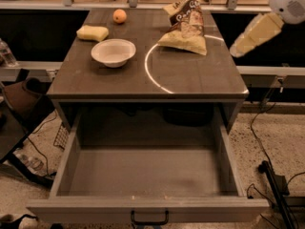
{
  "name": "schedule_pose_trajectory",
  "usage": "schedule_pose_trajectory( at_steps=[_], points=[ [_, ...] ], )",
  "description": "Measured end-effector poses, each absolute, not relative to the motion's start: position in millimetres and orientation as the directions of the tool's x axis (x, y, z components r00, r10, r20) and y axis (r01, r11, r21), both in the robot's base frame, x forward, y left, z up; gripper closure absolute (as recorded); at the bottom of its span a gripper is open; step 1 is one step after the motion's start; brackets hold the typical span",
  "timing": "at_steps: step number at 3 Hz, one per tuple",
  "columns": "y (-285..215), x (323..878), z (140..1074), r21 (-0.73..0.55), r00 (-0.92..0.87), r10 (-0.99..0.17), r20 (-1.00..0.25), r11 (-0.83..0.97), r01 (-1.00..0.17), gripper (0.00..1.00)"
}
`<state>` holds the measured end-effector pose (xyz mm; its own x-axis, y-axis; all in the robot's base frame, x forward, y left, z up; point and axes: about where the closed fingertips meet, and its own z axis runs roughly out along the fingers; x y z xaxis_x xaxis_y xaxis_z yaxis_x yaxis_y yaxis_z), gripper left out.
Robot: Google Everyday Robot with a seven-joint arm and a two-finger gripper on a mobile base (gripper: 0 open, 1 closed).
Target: Place brown chip bag into top drawer
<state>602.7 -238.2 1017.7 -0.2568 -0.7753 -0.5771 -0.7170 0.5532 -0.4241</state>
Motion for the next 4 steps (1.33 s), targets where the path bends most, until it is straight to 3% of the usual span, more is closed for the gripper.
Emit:
schedule_pose_trajectory(
  at_steps=[2, 4],
  points=[
    [-267, 714, 1043, -0.326, -0.349, -0.532, -0.771, 0.801, -0.502, 0.0],
    [-263, 721, 1037, -0.314, -0.345, -0.521, -0.781, 0.804, -0.504, 0.0]
  ],
)
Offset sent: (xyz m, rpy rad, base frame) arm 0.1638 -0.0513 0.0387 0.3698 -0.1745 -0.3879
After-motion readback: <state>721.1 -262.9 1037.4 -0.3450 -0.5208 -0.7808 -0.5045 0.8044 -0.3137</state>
